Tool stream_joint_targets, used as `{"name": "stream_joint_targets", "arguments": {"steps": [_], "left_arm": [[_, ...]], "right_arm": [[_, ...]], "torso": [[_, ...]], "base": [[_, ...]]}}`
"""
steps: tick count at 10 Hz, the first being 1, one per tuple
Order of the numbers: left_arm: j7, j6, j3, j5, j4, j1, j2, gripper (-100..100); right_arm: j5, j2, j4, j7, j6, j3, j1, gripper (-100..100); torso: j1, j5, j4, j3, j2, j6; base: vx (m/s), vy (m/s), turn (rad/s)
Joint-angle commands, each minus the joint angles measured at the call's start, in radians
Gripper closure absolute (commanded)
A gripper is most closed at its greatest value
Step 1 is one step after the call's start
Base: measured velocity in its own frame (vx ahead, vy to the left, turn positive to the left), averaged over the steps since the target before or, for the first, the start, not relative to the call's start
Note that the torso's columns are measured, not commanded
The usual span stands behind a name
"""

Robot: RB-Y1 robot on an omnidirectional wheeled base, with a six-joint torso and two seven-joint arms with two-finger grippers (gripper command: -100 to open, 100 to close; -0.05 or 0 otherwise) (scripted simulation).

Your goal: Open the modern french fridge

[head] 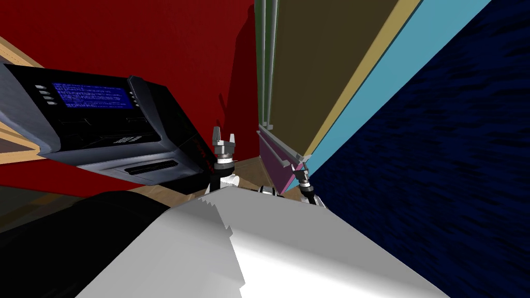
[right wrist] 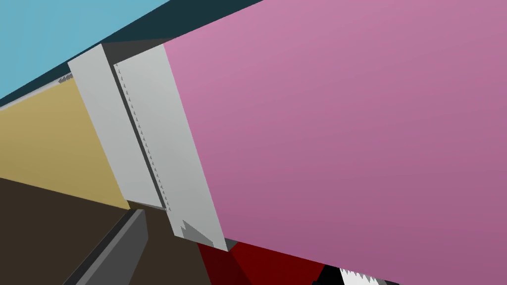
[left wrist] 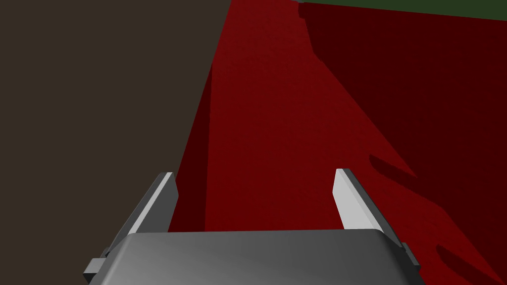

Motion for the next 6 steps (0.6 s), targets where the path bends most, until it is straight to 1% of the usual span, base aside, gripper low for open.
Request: {"name": "stream_joint_targets", "arguments": {"steps": [1, 2, 3, 4, 6], "left_arm": [[0.0, 0.0, 0.0, 0.0, 0.0, 0.0, 0.0, 0], [0.0, 0.0, 0.0, 0.0, 0.0, 0.0, 0.0, 0], [0.0, 0.0, 0.0, 0.0, 0.0, 0.0, 0.0, 0], [0.0, 0.0, 0.0, 0.0, 0.0, 0.0, 0.0, 0], [0.0, 0.0, 0.0, 0.0, 0.0, 0.0, 0.0, 0]], "right_arm": [[0.025, 0.012, 0.058, 0.078, 0.007, 0.006, 0.006, -100], [0.025, 0.012, 0.058, 0.085, 0.007, 0.006, 0.006, -100], [0.04, 0.023, 0.092, 0.121, -0.006, 0.006, 0.004, -100], [0.04, 0.023, 0.092, 0.139, -0.006, 0.006, 0.004, -100], [0.04, 0.023, 0.092, 0.146, -0.006, 0.006, 0.004, -100]], "torso": [[0.0, -0.001, 0.001, 0.0, 0.0, -0.001], [0.002, 0.002, 0.004, 0.002, 0.004, 0.0], [0.004, 0.003, 0.003, 0.002, 0.003, 0.0], [0.004, 0.003, 0.001, 0.001, 0.001, 0.001], [0.003, 0.002, -0.001, 0.0, 0.0, 0.001]], "base": [[0.01, -0.001, 0.009], [0.006, -0.002, 0.0], [0.005, -0.003, 0.012], [0.01, -0.004, -0.001], [0.008, -0.004, -0.002]]}}
